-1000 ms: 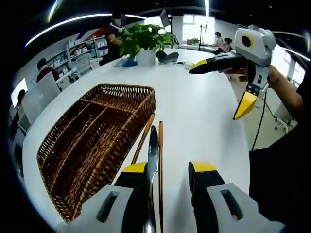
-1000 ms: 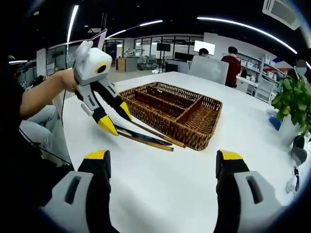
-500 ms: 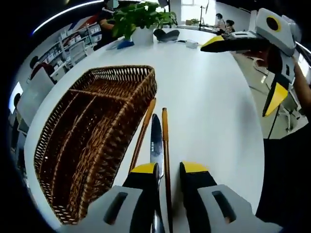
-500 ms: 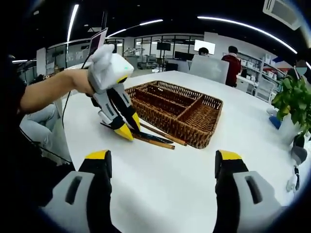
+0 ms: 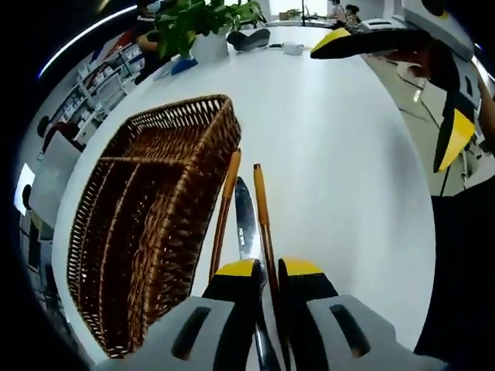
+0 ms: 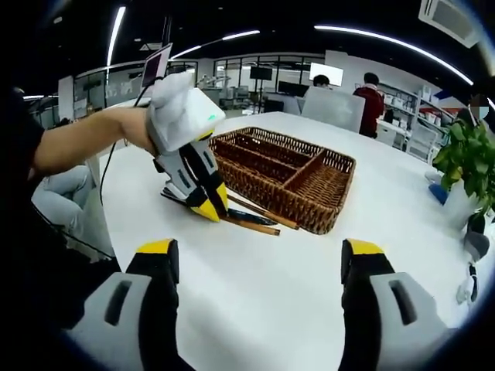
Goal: Arrange the knives, forks, and spoons in their matching storage slots by inserting each utensil handle-first until every utensil is classified and aligned in the correct compartment
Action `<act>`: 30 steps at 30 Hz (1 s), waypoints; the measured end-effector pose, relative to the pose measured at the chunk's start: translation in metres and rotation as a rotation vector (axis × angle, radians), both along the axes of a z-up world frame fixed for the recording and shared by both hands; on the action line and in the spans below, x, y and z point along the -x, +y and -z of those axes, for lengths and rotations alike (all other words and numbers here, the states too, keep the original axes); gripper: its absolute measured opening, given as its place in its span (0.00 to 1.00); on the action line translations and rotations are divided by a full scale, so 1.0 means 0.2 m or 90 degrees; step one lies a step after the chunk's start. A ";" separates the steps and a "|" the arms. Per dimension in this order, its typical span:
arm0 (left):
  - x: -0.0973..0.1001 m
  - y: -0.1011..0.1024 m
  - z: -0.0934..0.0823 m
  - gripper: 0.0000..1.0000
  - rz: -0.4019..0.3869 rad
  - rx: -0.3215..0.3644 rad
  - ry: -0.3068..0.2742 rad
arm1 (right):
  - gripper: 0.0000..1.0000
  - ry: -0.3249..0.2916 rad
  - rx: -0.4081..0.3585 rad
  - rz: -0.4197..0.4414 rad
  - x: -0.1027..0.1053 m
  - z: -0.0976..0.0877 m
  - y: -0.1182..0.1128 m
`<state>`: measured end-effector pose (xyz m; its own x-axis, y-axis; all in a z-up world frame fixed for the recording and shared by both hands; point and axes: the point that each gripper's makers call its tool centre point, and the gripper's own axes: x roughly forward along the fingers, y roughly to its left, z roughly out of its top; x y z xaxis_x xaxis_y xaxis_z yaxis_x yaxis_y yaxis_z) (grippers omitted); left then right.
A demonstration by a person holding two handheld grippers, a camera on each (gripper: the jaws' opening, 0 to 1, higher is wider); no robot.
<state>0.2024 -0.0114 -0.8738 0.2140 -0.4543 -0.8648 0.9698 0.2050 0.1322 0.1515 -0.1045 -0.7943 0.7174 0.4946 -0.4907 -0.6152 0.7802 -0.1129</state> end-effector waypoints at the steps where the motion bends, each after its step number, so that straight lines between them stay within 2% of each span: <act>1: 0.01 0.00 0.00 0.08 0.006 0.000 0.002 | 0.89 0.001 0.002 0.000 0.00 0.00 0.00; 6: 0.01 -0.02 0.00 0.05 0.009 0.003 0.016 | 0.88 0.004 0.005 -0.003 0.00 0.01 0.00; 15: 0.01 -0.02 0.00 0.05 0.029 0.001 0.016 | 0.87 0.009 0.007 -0.007 0.00 0.03 0.02; 17: 0.01 -0.02 0.00 0.05 0.012 0.015 0.034 | 0.87 0.009 0.006 -0.008 0.00 0.03 0.02; 22: 0.02 -0.02 0.01 0.04 0.012 0.017 0.039 | 0.87 0.009 0.005 -0.009 0.00 0.03 0.03; 30: 0.04 -0.02 0.00 0.03 0.001 0.018 0.067 | 0.87 0.007 0.001 -0.008 0.00 0.02 0.03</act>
<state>0.1937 -0.0152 -0.8747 0.1220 -0.4790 -0.8693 0.9782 0.2064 0.0235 0.1520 -0.0980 -0.7983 0.7054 0.5026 -0.4997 -0.6260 0.7725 -0.1068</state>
